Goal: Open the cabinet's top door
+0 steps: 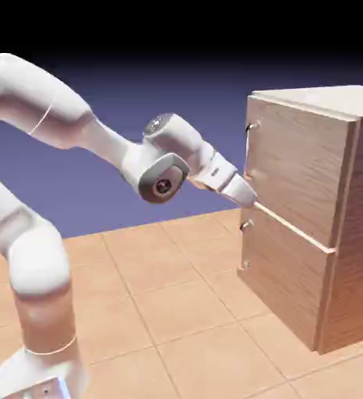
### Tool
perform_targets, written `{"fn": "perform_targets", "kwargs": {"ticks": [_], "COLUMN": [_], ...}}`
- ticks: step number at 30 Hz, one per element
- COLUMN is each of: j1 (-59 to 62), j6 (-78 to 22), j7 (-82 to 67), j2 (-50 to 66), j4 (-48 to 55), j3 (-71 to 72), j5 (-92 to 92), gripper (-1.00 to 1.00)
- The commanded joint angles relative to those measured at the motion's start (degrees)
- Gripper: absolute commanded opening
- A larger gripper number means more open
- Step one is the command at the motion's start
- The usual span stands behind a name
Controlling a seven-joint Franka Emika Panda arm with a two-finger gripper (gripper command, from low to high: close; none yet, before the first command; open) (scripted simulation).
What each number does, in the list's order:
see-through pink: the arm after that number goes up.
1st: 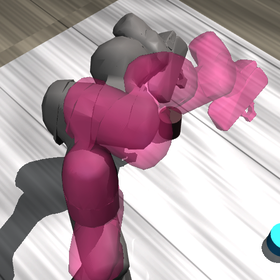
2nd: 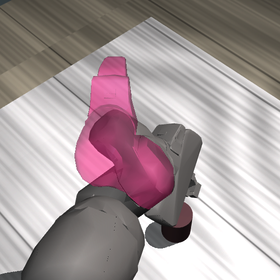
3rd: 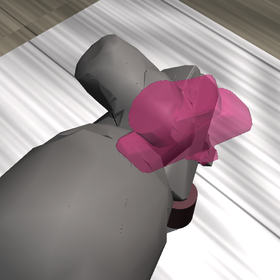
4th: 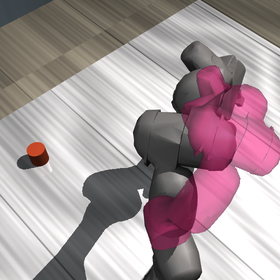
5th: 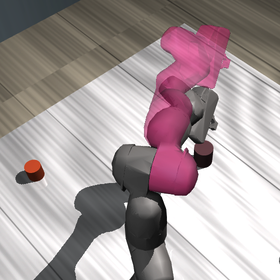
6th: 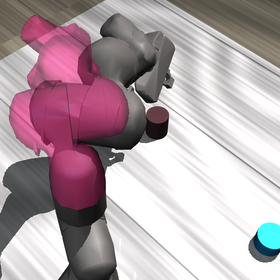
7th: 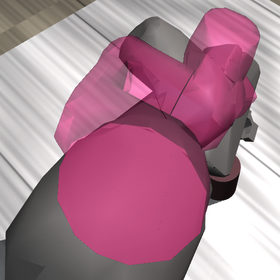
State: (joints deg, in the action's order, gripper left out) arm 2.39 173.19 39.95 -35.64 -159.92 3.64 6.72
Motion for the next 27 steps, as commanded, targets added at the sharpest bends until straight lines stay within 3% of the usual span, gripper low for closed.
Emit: {"fn": "perform_targets", "kwargs": {"ticks": [1, 27], "j1": [1.14, 30.79], "j6": [-0.30, -8.21], "j7": [-0.93, -25.06], "j2": [-1.10, -29.80], "j4": [0.40, 10.82], "j3": [1.35, 36.44], "j5": [2.50, 67.29], "gripper": [0.00, 0.00]}}
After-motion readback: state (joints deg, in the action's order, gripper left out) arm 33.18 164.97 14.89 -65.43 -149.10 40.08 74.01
